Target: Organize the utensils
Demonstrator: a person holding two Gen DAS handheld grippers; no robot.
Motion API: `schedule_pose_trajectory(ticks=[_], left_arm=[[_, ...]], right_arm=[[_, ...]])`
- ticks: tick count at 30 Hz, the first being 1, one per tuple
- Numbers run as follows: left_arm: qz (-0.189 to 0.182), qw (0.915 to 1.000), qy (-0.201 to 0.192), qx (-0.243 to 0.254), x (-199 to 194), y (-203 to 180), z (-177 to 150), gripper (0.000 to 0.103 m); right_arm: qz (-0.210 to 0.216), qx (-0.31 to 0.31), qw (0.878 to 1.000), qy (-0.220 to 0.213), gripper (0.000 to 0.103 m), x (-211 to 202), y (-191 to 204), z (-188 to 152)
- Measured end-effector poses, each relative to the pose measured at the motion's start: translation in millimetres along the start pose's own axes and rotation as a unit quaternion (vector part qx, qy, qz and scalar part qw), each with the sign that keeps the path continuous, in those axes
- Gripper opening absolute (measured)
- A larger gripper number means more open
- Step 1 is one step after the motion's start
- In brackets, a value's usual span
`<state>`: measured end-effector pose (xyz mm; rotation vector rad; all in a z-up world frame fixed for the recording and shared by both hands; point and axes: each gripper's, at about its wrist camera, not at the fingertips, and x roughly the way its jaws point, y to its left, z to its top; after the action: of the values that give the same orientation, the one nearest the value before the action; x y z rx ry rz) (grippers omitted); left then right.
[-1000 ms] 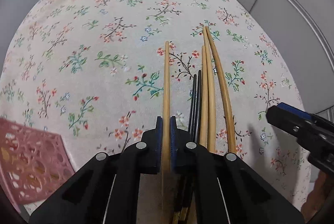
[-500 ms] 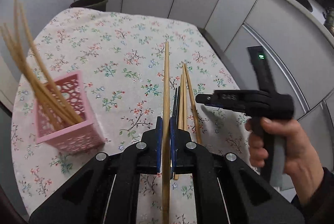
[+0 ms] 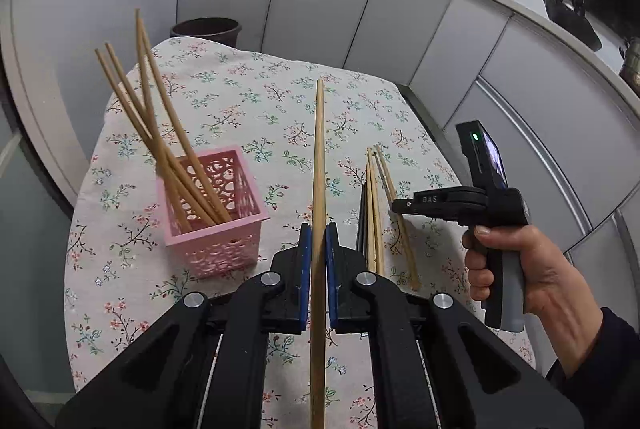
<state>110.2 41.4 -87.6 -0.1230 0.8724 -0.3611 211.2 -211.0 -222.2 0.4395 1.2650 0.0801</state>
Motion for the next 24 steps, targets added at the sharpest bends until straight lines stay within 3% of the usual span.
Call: schedule_pose_trajectory(ticks=[8,14,18,24], left_arm=[[-0.009,0.9988,-0.034,-0.034,-24.0,21.7,1.9,0.006],[0.003,0.9942,-0.091,-0.058,-48.2,44.0,15.2,0.006],[0.012,0.9868,-0.14,-0.08,-56.9,63.5,30.9,0.006],[-0.006,0.9696,-0.229,-0.087,-58.7,72.0,49.9,0.006]], right_arm=[[0.022,-0.009,0.999,-0.047,0.008,-43.0,-1.9,-6.9],[0.064,-0.048,0.992,-0.101,0.008,-77.0,31.7,-11.2],[0.094,-0.083,0.981,-0.146,0.008,-96.5,67.2,-15.3],[0.14,-0.12,0.961,-0.205,0.008,-117.2,112.4,-21.0]])
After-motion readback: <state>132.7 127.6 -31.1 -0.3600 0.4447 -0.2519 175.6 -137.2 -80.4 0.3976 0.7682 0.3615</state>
